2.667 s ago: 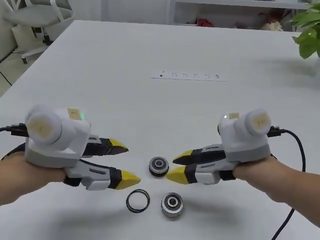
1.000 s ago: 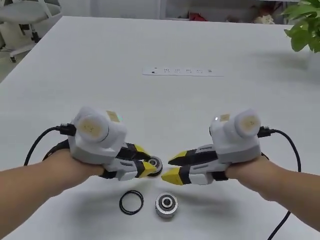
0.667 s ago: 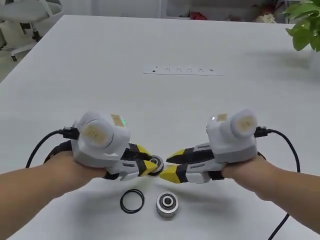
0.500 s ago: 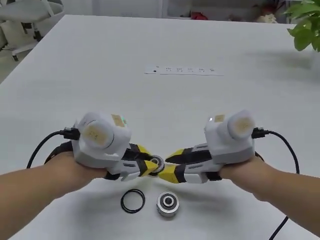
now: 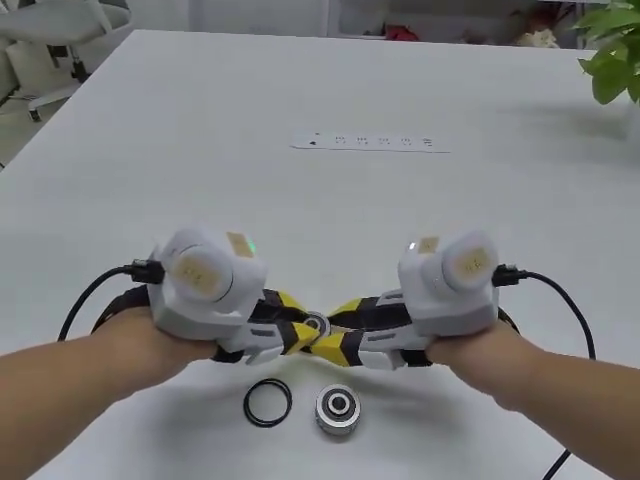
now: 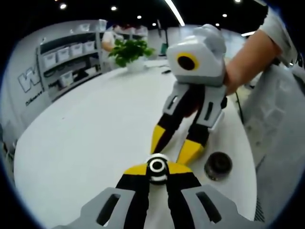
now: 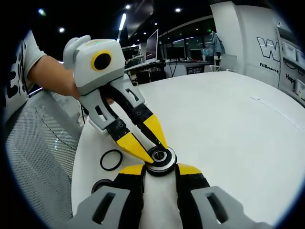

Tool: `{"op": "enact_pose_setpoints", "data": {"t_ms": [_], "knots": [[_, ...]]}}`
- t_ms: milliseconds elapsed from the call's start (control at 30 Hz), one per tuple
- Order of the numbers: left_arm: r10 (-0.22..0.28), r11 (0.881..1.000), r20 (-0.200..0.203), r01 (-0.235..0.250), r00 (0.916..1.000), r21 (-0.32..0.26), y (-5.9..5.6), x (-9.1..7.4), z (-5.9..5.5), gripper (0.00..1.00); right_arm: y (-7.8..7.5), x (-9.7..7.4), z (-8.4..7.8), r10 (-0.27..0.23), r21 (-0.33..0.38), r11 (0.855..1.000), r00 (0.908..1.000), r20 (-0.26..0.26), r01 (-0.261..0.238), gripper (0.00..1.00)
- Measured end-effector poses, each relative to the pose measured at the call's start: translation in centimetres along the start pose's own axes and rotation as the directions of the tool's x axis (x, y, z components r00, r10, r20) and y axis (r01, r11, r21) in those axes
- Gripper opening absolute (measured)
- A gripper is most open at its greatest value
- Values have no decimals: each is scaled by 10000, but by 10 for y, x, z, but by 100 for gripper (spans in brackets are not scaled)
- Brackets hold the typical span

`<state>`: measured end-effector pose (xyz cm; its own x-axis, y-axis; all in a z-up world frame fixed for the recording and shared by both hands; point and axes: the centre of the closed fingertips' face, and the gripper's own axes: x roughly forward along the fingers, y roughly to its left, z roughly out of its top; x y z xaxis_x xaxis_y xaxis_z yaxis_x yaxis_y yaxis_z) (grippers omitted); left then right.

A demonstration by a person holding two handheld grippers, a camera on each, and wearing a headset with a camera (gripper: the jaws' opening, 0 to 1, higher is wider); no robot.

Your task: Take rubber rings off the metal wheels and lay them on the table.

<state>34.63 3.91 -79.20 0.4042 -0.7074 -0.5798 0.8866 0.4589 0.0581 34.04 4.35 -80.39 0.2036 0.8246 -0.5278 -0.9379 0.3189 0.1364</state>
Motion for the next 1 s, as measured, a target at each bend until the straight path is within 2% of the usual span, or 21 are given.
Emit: {"op": "enact_pose_setpoints", "data": {"t_ms": [267,533,633,767,933,1000], "knots": [[17,10000,32,-17,10000,-82,0,0,0,13,-2,-4,-6,-36,-208,9998,9999,-132,33,15],[101,9998,67,-100,9999,-172,0,0,0,13,-3,-6,-8,-123,-113,9999,9998,-168,121,8],[152,9997,91,-150,9998,-182,1,1,0,13,-5,-7,-9,-145,265,9995,9998,-106,147,4],[213,9997,103,-211,9997,-154,1,0,0,13,-6,-7,-8,-221,364,9991,9997,-100,225,1],[242,9997,97,-241,9997,-109,1,0,0,13,-9,-9,-8,-256,1263,9917,9995,164,234,0],[249,9997,88,-248,9997,-87,1,0,0,13,-9,-11,-7,-293,1275,9915,9994,177,268,0]]}}
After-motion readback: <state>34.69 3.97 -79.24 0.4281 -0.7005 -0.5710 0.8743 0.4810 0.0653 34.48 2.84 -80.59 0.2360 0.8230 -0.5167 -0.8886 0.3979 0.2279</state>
